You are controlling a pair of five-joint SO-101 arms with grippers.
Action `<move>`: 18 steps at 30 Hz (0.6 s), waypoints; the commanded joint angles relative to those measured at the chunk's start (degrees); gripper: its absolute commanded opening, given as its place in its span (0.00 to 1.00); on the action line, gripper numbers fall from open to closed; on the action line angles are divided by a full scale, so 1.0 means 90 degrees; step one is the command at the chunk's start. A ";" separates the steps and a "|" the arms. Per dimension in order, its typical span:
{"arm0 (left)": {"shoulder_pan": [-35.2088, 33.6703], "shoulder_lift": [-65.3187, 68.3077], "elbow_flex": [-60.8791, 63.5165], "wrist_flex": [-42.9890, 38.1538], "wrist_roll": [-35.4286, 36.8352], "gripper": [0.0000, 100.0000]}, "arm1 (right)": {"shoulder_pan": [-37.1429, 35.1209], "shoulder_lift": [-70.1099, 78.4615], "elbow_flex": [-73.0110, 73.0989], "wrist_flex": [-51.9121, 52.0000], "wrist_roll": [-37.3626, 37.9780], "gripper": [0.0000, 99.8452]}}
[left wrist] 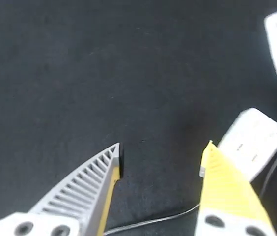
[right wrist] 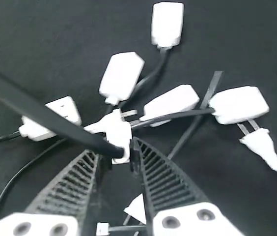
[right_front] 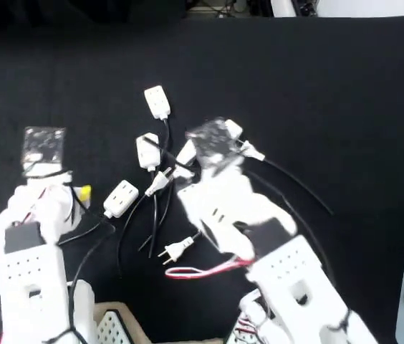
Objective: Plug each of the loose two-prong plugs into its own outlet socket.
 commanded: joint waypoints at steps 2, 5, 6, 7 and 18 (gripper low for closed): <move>-0.0357 -0.0908 0.0464 -0.0010 0.0821 0.27 | -0.0469 0.1372 -0.1216 -0.0166 0.0078 0.01; -0.0435 -0.1182 0.0650 -0.0010 0.0889 0.27 | -0.0596 0.2212 -0.1822 -0.0166 0.0234 0.01; -0.0484 -0.1260 0.0708 -0.0010 0.0889 0.27 | -0.0654 0.2496 -0.2007 -0.0166 0.0381 0.01; -0.0532 -0.1319 0.0767 -0.0010 0.0889 0.27 | -0.0713 0.2759 -0.2183 -0.0166 0.0508 0.01; -0.0591 -0.1807 0.1382 -0.0010 0.0869 0.27 | -0.1055 0.4869 -0.3600 -0.0254 0.0674 0.01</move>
